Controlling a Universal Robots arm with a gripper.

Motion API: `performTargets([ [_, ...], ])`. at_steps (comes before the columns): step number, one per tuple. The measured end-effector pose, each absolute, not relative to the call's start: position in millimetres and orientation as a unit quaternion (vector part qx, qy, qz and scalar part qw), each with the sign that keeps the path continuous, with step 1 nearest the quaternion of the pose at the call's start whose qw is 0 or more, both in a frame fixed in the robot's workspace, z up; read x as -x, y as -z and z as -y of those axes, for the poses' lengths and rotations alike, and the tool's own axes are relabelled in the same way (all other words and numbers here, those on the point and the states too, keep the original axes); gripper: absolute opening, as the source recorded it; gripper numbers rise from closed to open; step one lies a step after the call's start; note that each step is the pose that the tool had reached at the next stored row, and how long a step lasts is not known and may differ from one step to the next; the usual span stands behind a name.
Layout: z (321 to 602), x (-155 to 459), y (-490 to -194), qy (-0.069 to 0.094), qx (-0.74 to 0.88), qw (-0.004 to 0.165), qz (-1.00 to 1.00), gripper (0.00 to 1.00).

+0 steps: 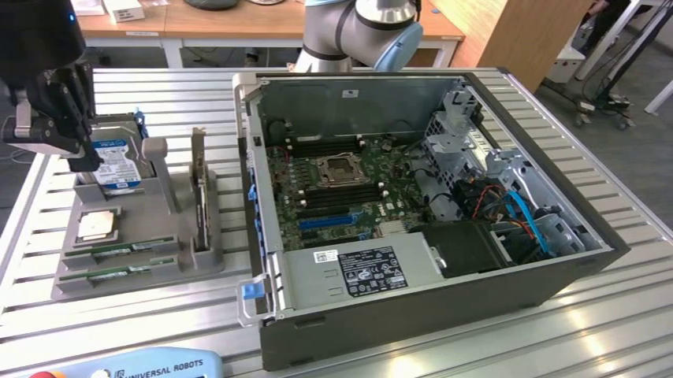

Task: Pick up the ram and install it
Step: 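Pick up the ram and move it above insertion slot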

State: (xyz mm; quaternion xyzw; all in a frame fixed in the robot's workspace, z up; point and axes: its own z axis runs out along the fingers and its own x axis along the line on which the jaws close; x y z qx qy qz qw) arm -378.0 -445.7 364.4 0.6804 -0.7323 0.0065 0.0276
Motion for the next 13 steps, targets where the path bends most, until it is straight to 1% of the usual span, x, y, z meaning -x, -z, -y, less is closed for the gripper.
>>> performTargets([
  [5, 445.6, 378.1, -362.9, -0.006, -0.684, 0.027, 0.729, 0.1],
  [13, 445.6, 378.1, -361.7, -0.003, -0.689, 0.018, 0.725, 0.1],
])
